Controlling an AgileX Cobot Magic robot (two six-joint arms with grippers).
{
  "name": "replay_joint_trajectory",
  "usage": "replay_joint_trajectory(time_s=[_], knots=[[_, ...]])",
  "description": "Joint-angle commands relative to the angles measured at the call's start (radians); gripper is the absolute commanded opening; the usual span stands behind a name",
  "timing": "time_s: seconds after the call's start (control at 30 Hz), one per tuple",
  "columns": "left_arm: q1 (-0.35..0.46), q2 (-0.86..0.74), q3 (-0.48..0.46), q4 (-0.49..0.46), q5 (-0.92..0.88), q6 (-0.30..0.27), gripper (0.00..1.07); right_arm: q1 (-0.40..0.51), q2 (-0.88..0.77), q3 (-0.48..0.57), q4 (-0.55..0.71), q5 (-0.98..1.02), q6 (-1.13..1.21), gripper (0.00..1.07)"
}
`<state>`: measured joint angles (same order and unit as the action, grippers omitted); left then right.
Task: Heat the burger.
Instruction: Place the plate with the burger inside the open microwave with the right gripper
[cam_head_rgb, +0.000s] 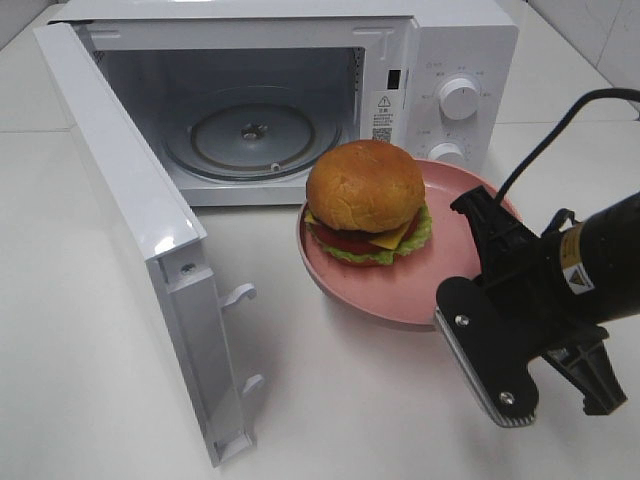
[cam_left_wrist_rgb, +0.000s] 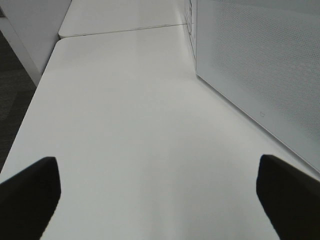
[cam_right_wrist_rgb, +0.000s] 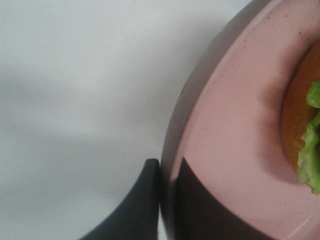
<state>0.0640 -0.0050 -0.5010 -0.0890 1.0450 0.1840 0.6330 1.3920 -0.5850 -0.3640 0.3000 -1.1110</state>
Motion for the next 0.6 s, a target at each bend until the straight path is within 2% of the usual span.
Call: replay_joint_trajectory(time_s=[0.03,0.6], knots=[[0.001,-0.02,0.002,-0.002,-0.01,-0.006,1.0,-0.001,0.007,-0.032,-0.007,-0.072,-0.005,0.0],[0.001,-0.02,0.002,-0.002,-0.01,-0.006,1.0,0.014,0.2,-0.255,0.022,-0.078,-0.023,0.0]])
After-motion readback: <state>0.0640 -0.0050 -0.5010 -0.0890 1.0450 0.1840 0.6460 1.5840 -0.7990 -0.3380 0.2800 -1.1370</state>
